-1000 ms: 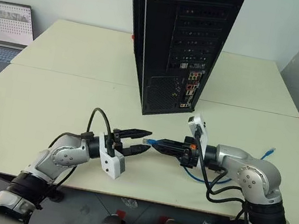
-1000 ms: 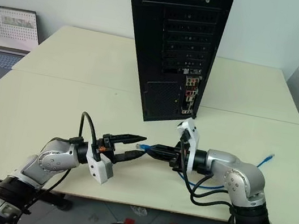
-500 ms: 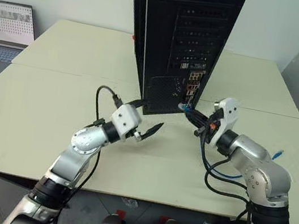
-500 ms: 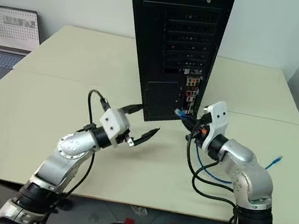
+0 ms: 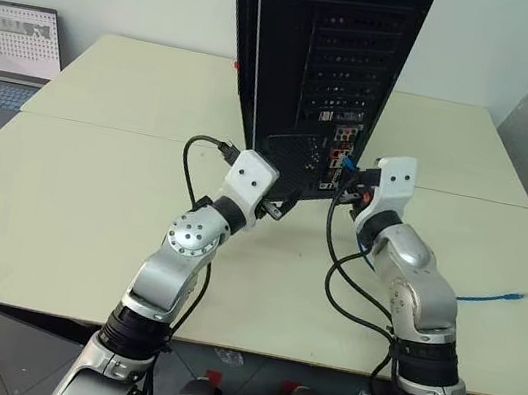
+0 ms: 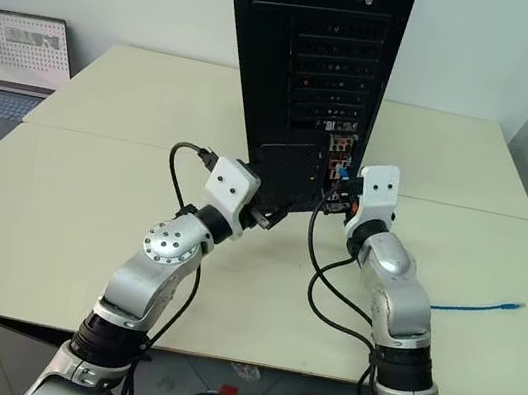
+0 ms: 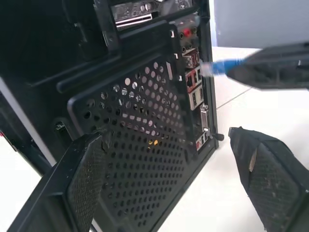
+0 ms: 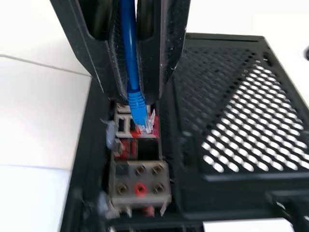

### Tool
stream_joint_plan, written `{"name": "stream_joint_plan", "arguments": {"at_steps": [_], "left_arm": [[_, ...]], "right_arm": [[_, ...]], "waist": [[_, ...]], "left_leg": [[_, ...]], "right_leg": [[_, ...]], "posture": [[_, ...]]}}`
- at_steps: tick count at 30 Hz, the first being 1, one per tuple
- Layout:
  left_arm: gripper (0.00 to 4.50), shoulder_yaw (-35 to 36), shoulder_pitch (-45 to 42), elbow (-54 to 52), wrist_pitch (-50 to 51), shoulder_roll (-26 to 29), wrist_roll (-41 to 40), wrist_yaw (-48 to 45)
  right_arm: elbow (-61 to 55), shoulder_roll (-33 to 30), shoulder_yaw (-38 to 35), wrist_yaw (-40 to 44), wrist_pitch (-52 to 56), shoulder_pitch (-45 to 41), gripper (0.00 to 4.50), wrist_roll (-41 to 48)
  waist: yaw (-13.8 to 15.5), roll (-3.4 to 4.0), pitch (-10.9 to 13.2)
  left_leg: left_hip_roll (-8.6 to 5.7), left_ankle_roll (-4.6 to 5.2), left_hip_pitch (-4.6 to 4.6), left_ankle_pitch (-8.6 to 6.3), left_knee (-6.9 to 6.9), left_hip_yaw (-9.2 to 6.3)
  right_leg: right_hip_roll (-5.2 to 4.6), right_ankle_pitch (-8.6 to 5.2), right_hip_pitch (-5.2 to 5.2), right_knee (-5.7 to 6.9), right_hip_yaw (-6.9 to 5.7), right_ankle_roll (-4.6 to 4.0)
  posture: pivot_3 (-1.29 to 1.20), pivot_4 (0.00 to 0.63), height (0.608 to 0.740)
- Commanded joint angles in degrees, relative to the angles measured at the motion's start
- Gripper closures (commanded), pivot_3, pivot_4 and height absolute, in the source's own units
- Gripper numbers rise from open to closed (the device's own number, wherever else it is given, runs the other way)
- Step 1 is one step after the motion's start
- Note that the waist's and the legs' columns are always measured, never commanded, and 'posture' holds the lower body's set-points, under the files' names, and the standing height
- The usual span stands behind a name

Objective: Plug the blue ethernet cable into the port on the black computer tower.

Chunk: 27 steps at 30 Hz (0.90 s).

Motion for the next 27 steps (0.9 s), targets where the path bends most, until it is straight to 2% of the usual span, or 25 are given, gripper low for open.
{"name": "stream_joint_plan", "arguments": {"at_steps": [1, 27], "left_arm": [[0.36, 0.91, -0.7, -2.62, -0.59, -0.46, 0.47, 0.11], [0.36, 0.68, 0.45, -3.6, -0.81, -0.72, 1.17, -0.43]], "right_arm": [[0.2, 1.35, -0.27, -1.08, -1.7, -1.98, 4.5, -0.84], [5.44, 3.33, -1.75, -0.52, -3.62, -5.42, 4.5, -1.44]], "waist": [[-0.05, 0.0, 0.0], [-0.05, 0.0, 0.0]], "left_leg": [[0.01, 0.0, 0.0, 0.0, 0.0, 0.0], [0.0, 0.0, 0.0, 0.0, -0.01, 0.0]], "right_leg": [[0.0, 0.0, 0.0, 0.0, 0.0, 0.0], [0.0, 0.0, 0.0, 0.0, 0.01, -0.01]], "posture": [[0.0, 0.15, 0.74], [0.0, 0.15, 0.74]]}}
